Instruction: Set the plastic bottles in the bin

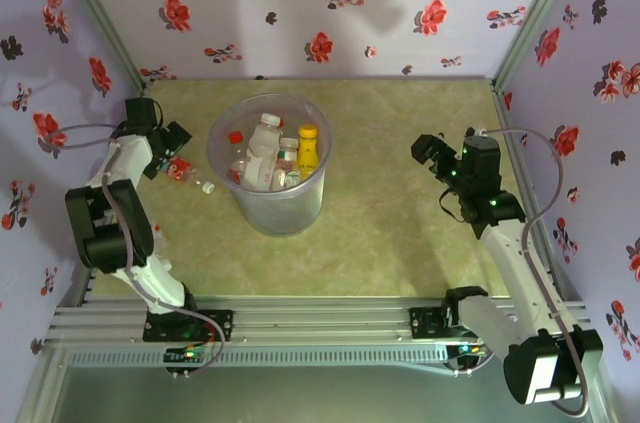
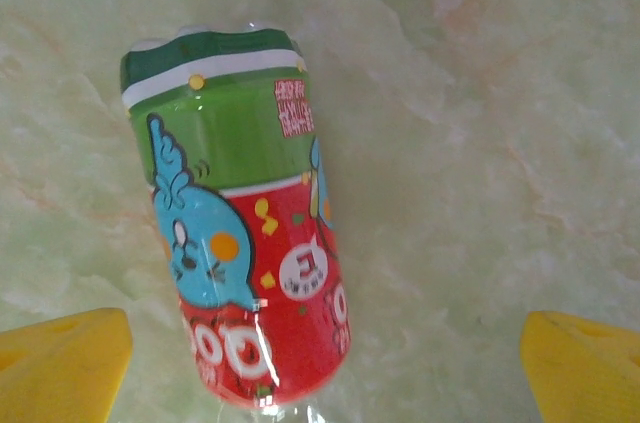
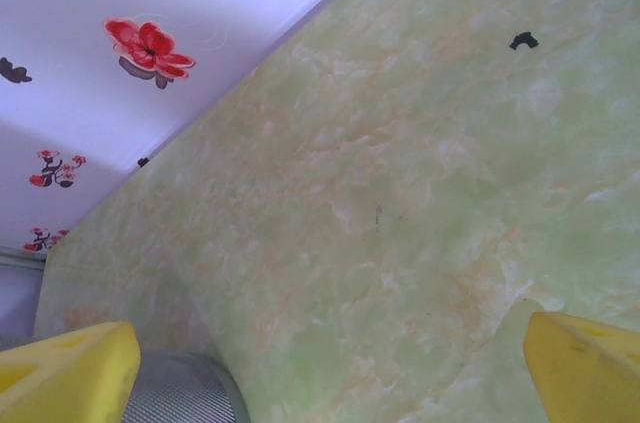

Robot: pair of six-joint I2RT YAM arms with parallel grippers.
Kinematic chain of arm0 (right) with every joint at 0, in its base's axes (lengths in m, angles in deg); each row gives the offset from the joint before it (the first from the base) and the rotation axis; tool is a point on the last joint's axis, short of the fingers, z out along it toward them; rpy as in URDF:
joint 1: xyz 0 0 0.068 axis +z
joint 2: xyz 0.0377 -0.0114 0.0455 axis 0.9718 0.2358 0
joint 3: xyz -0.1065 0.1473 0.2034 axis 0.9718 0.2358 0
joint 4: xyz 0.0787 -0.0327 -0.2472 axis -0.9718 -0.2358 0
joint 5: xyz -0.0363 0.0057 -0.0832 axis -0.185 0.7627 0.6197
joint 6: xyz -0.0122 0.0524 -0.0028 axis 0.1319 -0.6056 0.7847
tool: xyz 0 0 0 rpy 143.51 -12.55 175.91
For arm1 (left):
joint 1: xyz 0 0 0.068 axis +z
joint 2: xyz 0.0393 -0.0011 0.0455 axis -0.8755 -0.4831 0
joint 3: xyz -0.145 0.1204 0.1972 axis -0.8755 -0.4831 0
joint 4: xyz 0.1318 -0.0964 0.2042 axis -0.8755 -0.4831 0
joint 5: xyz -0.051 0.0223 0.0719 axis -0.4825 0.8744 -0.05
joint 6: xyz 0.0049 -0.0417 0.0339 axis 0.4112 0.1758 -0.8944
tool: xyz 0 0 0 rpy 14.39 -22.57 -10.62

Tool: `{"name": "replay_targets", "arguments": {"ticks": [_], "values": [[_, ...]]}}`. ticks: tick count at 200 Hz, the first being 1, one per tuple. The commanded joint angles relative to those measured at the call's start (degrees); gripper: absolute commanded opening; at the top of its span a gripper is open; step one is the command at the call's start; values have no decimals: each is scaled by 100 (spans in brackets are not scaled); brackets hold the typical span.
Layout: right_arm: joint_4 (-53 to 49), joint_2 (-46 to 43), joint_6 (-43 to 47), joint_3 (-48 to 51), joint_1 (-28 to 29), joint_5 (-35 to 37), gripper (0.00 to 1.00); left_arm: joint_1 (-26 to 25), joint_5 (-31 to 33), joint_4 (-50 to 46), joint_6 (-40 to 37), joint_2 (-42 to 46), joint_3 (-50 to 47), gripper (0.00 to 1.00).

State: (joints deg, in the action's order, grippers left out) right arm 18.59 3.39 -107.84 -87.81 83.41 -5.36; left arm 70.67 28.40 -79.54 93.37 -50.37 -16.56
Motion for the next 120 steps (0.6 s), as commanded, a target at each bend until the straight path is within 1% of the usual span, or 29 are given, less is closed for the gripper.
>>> {"name": "replay_targets", "arguments": {"ticks": [1, 61, 87, 102, 120], "values": [[-88, -108, 73, 75, -59, -91, 99, 19, 170, 104, 314, -317, 337, 100], [-198, -112, 146, 148, -116, -92, 99, 14, 597, 158, 459, -900, 499, 99], [-164, -42, 154, 141, -134, -123, 99, 18, 707, 138, 496, -1098, 529, 94], [-150, -10, 152, 138, -136, -130, 99, 11, 750, 172, 520, -1171, 497, 88], [-142, 24, 162, 131, -142, -134, 99, 18, 768, 207, 539, -1220, 469, 84]]}}
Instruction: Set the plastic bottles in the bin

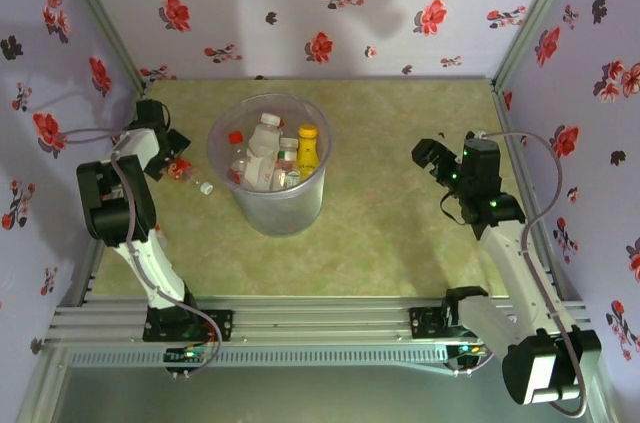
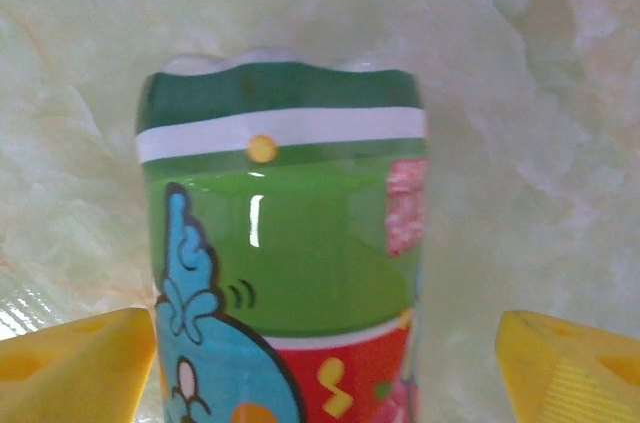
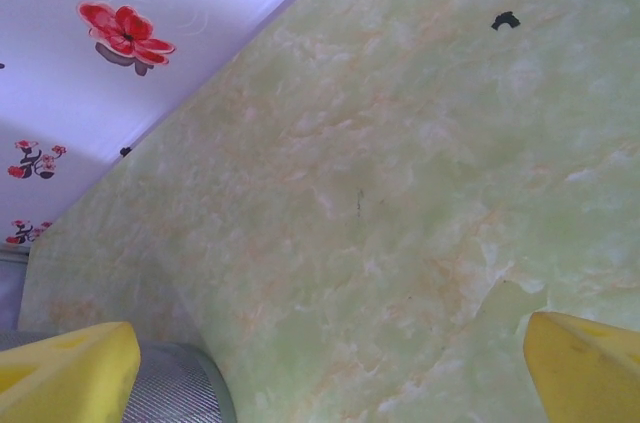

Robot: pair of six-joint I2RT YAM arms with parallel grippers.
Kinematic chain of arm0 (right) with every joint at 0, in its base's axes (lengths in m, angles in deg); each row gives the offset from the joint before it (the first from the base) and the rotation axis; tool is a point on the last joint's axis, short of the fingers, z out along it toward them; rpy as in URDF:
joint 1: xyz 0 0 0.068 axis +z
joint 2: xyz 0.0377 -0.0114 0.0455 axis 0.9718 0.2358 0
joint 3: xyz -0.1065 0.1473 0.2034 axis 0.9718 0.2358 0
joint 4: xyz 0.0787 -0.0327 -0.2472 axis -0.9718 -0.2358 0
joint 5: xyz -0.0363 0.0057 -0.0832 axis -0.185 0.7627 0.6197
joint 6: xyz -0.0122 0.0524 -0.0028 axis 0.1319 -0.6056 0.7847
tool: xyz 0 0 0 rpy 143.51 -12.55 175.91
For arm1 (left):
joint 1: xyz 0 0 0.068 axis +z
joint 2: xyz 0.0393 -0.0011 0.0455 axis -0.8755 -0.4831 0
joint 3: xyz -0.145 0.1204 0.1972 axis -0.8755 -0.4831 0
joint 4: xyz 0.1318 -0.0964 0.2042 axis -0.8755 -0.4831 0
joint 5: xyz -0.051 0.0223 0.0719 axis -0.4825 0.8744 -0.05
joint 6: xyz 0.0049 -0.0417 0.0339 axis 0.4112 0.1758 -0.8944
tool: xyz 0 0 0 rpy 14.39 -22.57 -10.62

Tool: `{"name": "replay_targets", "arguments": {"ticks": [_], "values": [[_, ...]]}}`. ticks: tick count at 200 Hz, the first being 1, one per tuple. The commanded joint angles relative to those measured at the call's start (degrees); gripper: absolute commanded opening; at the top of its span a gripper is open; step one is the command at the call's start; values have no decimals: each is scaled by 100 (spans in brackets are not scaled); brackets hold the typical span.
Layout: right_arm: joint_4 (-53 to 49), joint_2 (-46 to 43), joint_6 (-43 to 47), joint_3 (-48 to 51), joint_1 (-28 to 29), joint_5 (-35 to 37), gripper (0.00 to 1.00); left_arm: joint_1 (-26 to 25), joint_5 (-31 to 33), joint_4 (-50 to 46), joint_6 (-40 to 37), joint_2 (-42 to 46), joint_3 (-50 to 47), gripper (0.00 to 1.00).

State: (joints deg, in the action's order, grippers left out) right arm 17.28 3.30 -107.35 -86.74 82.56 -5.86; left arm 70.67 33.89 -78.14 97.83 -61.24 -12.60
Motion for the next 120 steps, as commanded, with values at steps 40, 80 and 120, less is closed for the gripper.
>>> {"name": "replay_targets", "arguments": {"ticks": [40, 80, 120], "values": [[25, 111, 134, -2, -75, -103, 99, -29, 229, 181, 129, -143, -77, 73], [55, 185, 155, -12, -88, -129, 99, -30, 239, 244, 152, -147, -141, 61], [37, 184, 177, -20, -110, -141, 99, -42, 238, 253, 194, 18, -159, 57]]}}
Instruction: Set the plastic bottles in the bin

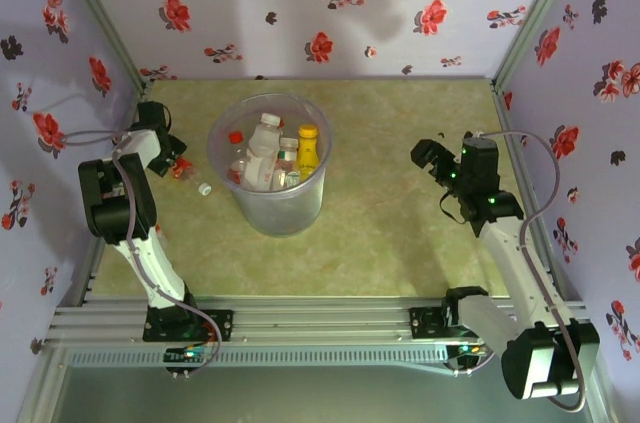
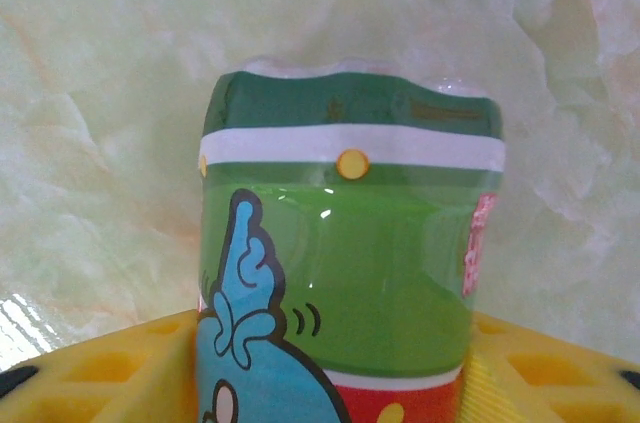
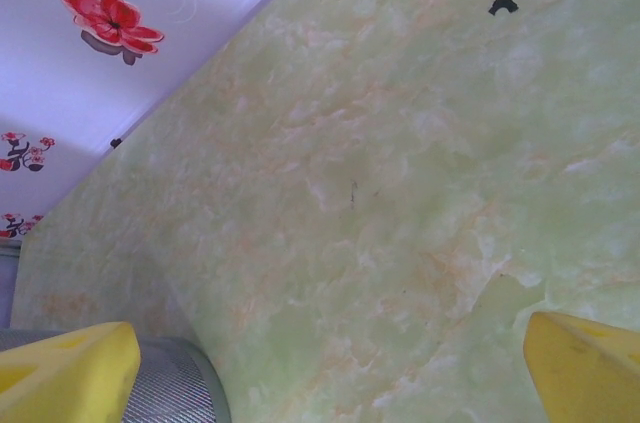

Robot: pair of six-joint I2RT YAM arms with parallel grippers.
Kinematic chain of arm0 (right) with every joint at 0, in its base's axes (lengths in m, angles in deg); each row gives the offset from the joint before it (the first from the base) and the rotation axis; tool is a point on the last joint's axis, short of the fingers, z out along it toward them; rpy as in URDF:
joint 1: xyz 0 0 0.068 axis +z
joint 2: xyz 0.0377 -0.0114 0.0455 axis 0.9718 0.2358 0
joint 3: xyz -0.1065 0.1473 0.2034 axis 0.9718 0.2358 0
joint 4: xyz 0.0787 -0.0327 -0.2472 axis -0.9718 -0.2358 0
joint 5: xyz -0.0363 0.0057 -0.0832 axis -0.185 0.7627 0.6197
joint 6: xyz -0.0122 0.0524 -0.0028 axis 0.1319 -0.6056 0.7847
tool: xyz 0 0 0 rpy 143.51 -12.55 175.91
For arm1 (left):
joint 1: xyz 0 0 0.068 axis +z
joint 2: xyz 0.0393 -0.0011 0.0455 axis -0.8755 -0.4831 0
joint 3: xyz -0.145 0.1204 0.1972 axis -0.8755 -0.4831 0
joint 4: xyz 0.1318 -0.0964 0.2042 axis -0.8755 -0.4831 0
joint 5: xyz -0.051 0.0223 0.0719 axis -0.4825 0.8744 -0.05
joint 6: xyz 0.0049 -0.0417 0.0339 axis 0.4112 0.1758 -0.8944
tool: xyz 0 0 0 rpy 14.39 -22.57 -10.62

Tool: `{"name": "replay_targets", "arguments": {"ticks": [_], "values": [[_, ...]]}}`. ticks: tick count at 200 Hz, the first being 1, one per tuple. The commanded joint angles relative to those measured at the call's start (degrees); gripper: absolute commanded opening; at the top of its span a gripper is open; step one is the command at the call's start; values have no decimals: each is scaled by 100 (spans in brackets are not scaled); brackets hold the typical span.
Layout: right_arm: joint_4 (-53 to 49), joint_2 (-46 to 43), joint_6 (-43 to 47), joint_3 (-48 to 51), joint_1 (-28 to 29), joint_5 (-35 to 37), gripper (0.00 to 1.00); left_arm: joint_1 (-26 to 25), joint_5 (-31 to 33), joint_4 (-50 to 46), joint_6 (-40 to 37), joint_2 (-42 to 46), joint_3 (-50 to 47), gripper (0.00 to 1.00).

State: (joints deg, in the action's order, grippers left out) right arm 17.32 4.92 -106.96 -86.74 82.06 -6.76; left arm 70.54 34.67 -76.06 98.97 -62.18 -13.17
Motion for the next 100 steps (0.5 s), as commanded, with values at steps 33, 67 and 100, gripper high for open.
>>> {"name": "replay_targets", "arguments": {"ticks": [33, 67, 100], "values": [[18, 25, 139, -29, -77, -69, 99, -111, 159, 38, -30, 578, -67, 57], [46, 36, 96, -20, -90, -106, 99, -280, 284, -150, -207, 1315, 142, 46], [44, 24, 62, -20, -86, -127, 99, -498, 442, -471, -486, 2093, 494, 40]]}}
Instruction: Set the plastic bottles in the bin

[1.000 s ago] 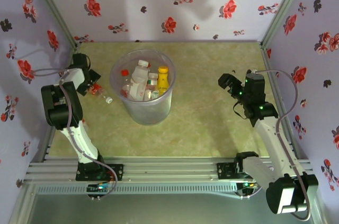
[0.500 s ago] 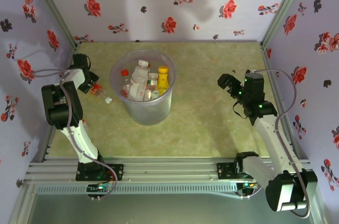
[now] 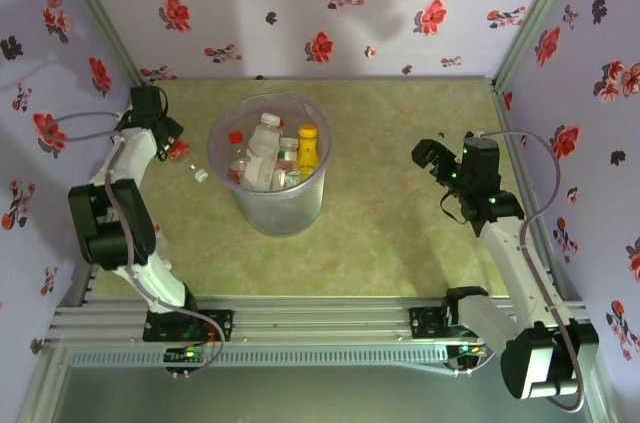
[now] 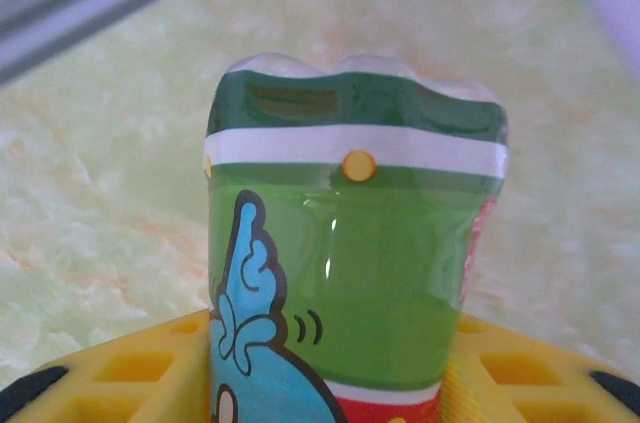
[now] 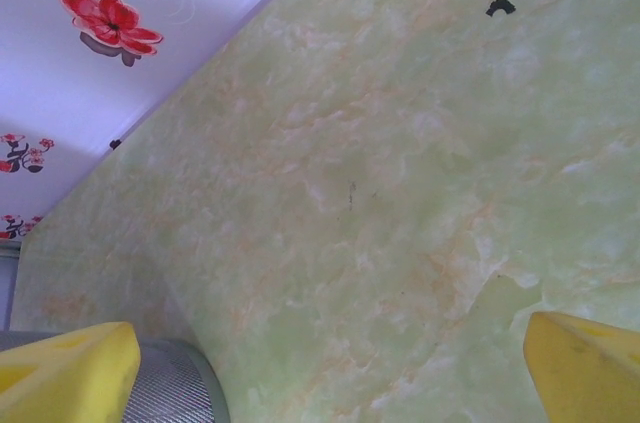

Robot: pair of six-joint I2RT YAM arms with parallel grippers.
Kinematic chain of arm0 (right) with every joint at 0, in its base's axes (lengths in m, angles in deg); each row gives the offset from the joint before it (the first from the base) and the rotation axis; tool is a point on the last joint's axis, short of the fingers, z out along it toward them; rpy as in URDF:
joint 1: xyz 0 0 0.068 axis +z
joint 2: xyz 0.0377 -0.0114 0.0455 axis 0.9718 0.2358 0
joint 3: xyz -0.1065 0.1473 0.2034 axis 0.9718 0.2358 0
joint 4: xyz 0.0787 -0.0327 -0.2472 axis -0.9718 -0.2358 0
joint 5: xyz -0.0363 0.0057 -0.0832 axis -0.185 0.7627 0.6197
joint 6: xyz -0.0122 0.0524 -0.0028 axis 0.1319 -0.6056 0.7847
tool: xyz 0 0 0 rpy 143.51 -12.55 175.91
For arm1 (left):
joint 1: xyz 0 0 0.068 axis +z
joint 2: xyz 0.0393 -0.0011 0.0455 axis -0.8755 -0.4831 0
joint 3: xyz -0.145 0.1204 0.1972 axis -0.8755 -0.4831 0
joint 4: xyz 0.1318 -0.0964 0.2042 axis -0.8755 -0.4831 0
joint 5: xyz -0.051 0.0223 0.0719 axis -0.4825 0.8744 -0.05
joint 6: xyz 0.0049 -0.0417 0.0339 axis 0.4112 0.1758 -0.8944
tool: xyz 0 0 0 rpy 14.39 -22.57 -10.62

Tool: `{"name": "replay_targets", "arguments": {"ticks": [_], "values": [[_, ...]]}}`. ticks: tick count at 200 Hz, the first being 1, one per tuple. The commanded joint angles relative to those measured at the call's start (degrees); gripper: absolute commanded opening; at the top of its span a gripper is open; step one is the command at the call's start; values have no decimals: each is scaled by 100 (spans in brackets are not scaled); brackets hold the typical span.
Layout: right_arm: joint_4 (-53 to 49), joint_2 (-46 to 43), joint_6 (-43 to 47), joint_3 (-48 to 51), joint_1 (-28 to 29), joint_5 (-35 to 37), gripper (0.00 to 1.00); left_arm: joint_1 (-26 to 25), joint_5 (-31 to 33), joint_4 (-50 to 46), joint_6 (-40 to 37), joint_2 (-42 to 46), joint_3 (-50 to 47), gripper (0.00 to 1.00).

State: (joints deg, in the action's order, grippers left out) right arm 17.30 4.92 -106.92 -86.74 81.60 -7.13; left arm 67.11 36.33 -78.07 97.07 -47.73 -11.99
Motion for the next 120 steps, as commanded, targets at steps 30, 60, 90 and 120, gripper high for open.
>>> {"name": "replay_targets", "arguments": {"ticks": [30, 60, 90, 120], "values": [[32, 24, 37, -45, -40, -99, 99, -449, 281, -469, -578, 1407, 717, 36], [59, 68, -1, -73, -49, -126, 99, -1051, 414, -318, -976, 2133, 1092, 28], [70, 77, -43, -82, -48, -152, 99, -1733, 439, -127, -1214, 2530, 1492, 21], [34, 23, -62, -82, -40, -157, 99, -2574, 365, -20, -1772, 2568, 1872, 20]]}}
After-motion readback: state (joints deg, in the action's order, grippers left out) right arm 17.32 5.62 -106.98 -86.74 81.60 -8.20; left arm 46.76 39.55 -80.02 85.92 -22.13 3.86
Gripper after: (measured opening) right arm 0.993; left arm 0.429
